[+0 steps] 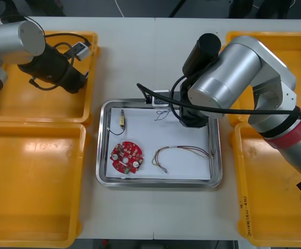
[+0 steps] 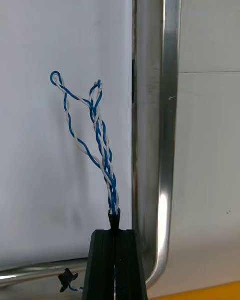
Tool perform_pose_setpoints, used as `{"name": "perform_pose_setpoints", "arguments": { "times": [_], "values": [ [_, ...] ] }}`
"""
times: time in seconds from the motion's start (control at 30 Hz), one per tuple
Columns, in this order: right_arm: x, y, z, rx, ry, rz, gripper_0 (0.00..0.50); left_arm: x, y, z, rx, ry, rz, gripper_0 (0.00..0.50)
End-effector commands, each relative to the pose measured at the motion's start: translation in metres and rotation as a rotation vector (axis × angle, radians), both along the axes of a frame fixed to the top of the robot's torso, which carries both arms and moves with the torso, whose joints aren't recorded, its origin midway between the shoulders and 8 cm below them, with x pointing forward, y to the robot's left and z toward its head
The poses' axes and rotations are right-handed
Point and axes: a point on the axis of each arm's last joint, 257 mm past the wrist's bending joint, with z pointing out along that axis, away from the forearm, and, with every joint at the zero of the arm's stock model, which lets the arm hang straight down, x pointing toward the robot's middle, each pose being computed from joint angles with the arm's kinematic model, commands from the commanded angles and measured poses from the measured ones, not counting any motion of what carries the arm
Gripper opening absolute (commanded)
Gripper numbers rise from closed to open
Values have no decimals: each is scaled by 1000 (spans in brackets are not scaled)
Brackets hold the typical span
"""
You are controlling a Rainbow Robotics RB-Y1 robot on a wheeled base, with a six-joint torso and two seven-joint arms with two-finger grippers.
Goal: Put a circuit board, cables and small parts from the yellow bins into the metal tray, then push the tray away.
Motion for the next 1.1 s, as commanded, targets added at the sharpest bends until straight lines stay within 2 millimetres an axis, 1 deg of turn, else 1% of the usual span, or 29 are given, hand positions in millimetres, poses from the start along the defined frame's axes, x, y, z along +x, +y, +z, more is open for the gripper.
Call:
{"name": "perform_pose_setpoints", "arguments": {
  "times": [0.03,0.1,0.2,0.3,0.33,0.37,0.4,0.43,0.47,0.5,0.53,0.57,0.6,0.67,0.87,0.9,0.97,1.0,1.1],
  "values": [
    [2,16,-14,-11,0,36,0,-1,-14,-2,-2,-6,-18,1],
    [3,17,-22,-11,7,38,0,-1,-15,-1,-12,-5,-17,1],
    [2,20,-28,-10,16,46,0,-1,-15,-1,-16,-5,-13,0],
    [-1,21,-34,-14,26,50,0,-1,-9,3,-24,-5,-2,1],
    [-2,21,-35,-12,30,49,14,-1,-10,3,-29,-3,-2,0],
    [-4,21,-37,-10,36,50,14,-1,-7,6,-37,-1,2,0],
    [-4,21,-38,-9,40,49,90,-2,-6,7,-39,1,2,1],
    [-6,21,-40,-5,47,49,90,-3,-3,10,-39,2,4,3],
    [-7,22,-40,-3,48,49,238,-3,0,12,-38,3,6,1],
    [-9,21,-42,-3,59,46,482,-6,7,16,-30,9,10,0],
    [-9,21,-42,-3,59,46,482,-6,7,16,-30,9,10,0],
    [-10,22,-42,-1,63,46,500,-8,13,22,-29,14,14,2],
    [-11,22,-42,-1,65,45,500,-9,16,23,-28,17,17,1],
    [-12,23,-41,0,62,49,500,-11,28,31,-24,24,29,1],
    [-19,26,-32,-12,53,59,500,-14,58,40,-4,26,67,2],
    [-21,26,-31,-17,53,62,500,-16,65,39,0,29,80,1],
    [-23,26,-30,-20,54,63,500,-16,69,39,2,27,87,0],
    [-24,26,-28,-22,50,66,500,-17,80,39,6,27,104,2],
    [-25,26,-24,-29,43,69,500,-20,96,38,19,30,127,1]
  ]
}}
